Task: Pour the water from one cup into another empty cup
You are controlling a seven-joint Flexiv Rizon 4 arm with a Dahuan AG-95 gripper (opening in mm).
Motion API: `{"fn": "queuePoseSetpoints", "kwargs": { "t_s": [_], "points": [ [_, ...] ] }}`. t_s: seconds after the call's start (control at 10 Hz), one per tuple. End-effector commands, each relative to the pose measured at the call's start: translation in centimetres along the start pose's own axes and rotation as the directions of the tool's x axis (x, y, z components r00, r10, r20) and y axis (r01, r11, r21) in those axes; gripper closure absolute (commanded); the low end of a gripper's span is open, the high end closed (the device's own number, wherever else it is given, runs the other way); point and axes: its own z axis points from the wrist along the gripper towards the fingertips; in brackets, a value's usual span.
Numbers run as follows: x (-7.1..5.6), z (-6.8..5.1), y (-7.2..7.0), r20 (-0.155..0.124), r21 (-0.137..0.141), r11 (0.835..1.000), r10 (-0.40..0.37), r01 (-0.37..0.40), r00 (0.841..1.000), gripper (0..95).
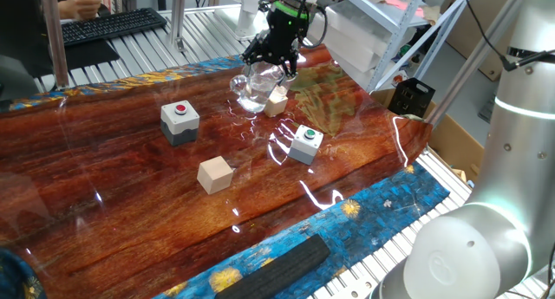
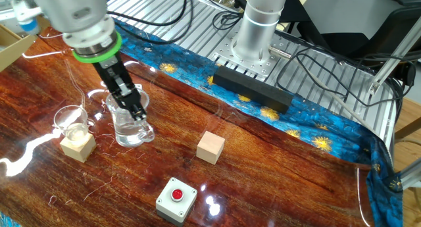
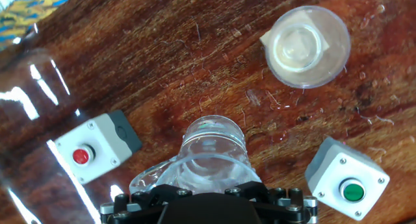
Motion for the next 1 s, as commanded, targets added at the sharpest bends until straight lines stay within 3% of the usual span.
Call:
{"fn": "queuePoseSetpoints", "kwargs": {
  "t_s": [0.1,1.0],
  "points": [
    [0.2,0.3,0.1,0.008,0.030,0.998,-0.046,0.046,0.999,95.0],
    [2.2,2.1,0.1,0.036,0.073,0.990,-0.123,0.120,0.992,95.0]
  ]
}}
